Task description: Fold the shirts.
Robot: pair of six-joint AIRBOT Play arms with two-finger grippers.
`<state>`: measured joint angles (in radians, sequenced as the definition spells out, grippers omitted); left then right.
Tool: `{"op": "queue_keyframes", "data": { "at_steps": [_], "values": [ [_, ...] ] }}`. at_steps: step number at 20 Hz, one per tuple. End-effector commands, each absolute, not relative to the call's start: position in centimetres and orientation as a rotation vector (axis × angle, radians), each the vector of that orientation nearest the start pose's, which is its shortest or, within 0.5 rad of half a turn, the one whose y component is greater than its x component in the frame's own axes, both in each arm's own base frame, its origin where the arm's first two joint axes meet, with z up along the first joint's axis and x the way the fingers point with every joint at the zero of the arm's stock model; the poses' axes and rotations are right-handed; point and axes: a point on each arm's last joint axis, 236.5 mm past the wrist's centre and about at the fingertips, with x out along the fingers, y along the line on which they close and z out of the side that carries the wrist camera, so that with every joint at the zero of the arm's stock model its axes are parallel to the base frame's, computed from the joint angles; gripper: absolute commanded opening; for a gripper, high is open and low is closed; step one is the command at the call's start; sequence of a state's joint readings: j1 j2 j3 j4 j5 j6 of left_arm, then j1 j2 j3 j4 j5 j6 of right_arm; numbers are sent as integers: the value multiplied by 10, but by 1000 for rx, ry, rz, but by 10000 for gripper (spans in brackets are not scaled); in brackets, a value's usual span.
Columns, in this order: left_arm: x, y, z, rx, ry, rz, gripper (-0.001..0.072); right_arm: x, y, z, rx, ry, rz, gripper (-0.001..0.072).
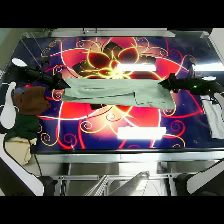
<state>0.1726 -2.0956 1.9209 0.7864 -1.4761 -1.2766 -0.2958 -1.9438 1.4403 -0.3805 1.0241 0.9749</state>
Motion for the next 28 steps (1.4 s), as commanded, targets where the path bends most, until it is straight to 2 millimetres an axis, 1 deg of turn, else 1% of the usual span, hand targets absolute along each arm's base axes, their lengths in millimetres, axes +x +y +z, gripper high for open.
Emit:
{"op": "queue_keyframes", "data": {
  "at_steps": [1,4,5,6,8,10,11,12,13,14,15,16,17,18,19,20,21,22,23,24,25,27,28],
  "values": [
    [540,-82,-58,-621,1349,-554,4,543,30,-79,881,990,421,21],
    [556,-70,-58,-689,1316,-471,5,541,30,-79,877,995,424,21],
    [557,-69,-59,-693,1309,-464,4,541,31,-79,877,997,428,21],
    [557,-68,-61,-695,1310,-460,20,540,32,-79,877,999,430,21],
    [558,-67,-65,-702,1305,-449,286,540,32,-79,879,1002,435,21],
    [564,-66,-63,-701,1281,-443,286,539,32,-79,879,1002,436,21],
    [568,-65,-60,-696,1266,-441,286,539,33,-78,879,1002,438,30],
    [570,-65,-55,-691,1253,-443,286,538,34,-77,880,1006,446,122],
    [574,-61,-48,-685,1234,-443,286,536,35,-73,879,1007,461,235],
    [577,-57,-40,-681,1214,-439,286,535,35,-64,853,996,502,237],
    [581,-48,-29,-681,1179,-423,286,535,30,-53,827,979,527,237],
    [585,-37,-17,-683,1141,-403,286,538,22,-42,806,960,533,237],
    [586,-23,-6,-686,1109,-377,286,541,9,-31,771,942,528,263],
    [584,-10,4,-693,1086,-358,286,543,-5,-22,738,928,509,426],
    [581,3,17,-697,1066,-342,286,543,-16,-14,704,922,496,538],
    [577,15,30,-699,1049,-332,286,541,-27,-10,662,927,483,629],
    [570,23,44,-697,1042,-333,286,537,-40,-14,633,955,445,700],
    [561,26,55,-691,1049,-344,285,532,-50,-23,622,996,402,700],
    [549,23,65,-677,1072,-368,278,523,-57,-36,616,1054,366,701],
    [537,18,73,-658,1098,-398,37,514,-59,-49,615,1111,349,700],
    [529,10,79,-619,1110,-432,5,507,-56,-60,623,1156,358,701],
    [523,-3,86,-597,1122,-463,5,501,-48,-80,658,1209,377,701],
    [522,-11,87,-589,1129,-478,6,500,-46,-89,676,1225,378,701]
  ]
}}
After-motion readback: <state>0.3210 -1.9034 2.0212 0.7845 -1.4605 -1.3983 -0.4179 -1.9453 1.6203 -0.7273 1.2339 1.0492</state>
